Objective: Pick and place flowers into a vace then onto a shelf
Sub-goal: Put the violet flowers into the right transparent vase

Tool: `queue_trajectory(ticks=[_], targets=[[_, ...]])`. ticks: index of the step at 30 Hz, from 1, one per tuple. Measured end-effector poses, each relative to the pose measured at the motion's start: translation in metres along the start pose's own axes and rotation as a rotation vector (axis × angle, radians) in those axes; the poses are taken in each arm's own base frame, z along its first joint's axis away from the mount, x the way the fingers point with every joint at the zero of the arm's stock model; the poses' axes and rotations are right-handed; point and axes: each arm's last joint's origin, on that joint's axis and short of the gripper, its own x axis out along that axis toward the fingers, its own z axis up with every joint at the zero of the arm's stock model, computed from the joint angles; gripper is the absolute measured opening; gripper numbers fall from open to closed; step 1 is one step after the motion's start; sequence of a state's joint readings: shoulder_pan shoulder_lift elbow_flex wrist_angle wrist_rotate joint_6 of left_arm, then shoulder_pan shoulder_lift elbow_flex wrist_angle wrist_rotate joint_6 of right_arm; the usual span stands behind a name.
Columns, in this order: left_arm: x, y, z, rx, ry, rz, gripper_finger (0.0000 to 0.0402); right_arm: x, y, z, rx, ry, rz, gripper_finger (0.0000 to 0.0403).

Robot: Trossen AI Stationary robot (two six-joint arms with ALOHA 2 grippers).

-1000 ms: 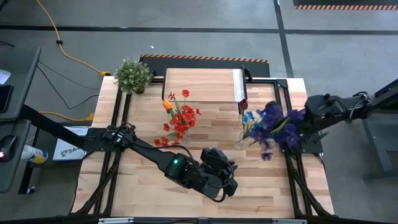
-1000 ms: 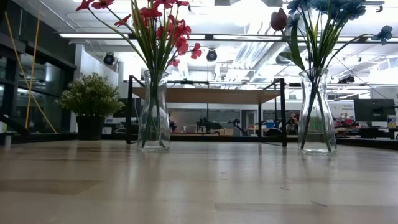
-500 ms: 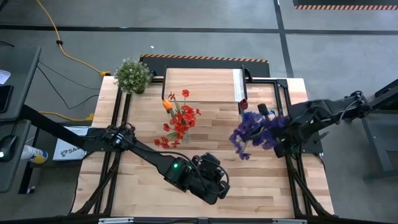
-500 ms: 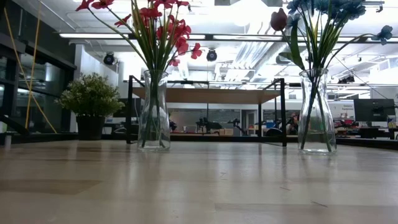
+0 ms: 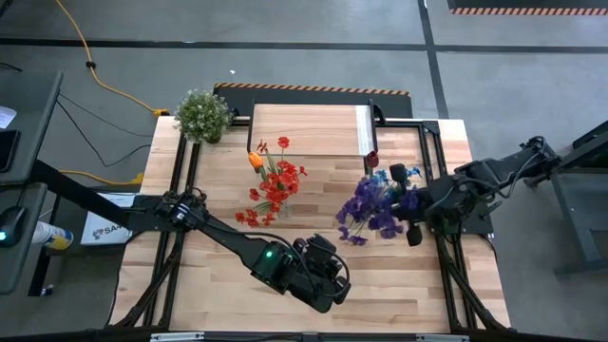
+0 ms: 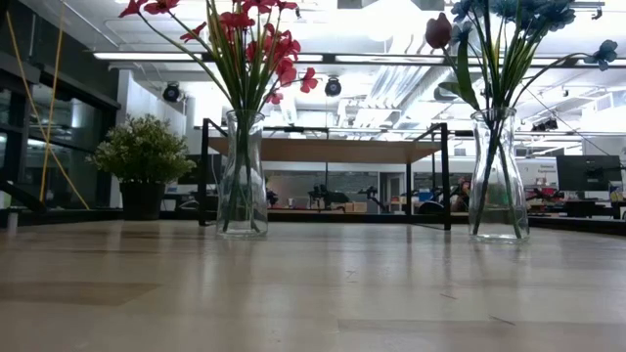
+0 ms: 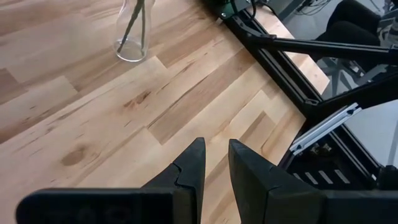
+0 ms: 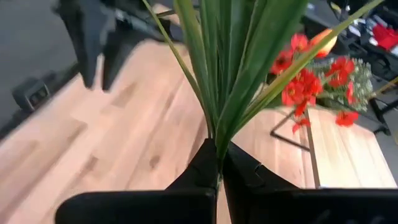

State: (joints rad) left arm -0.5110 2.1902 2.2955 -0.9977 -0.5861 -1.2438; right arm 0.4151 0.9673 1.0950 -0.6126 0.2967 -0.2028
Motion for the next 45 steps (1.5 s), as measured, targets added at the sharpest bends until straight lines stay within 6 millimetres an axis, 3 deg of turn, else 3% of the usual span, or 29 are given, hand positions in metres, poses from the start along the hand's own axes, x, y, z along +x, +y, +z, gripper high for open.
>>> queue_trajectory(ticks=[17, 24, 38, 45], targets=[[0.0, 0.0, 0.0, 0.0, 0.0, 0.0, 0.0104, 0.017, 0.008, -0.003, 0.038, 0.079, -0.044, 0.0], [0.002, 0.0, -0.001, 0.005, 0.0, 0.0, 0.0104, 0.028, 0.013, -0.016, 0.056, 0.099, -0.086, 0.0], [0.002, 0.0, -0.001, 0.009, 0.001, 0.001, 0.0104, 0.028, 0.012, -0.018, 0.052, 0.115, -0.135, 0.0], [0.002, 0.0, -0.002, 0.009, 0.002, 0.001, 0.0104, 0.038, 0.017, -0.031, 0.046, 0.136, -0.14, 0.0]])
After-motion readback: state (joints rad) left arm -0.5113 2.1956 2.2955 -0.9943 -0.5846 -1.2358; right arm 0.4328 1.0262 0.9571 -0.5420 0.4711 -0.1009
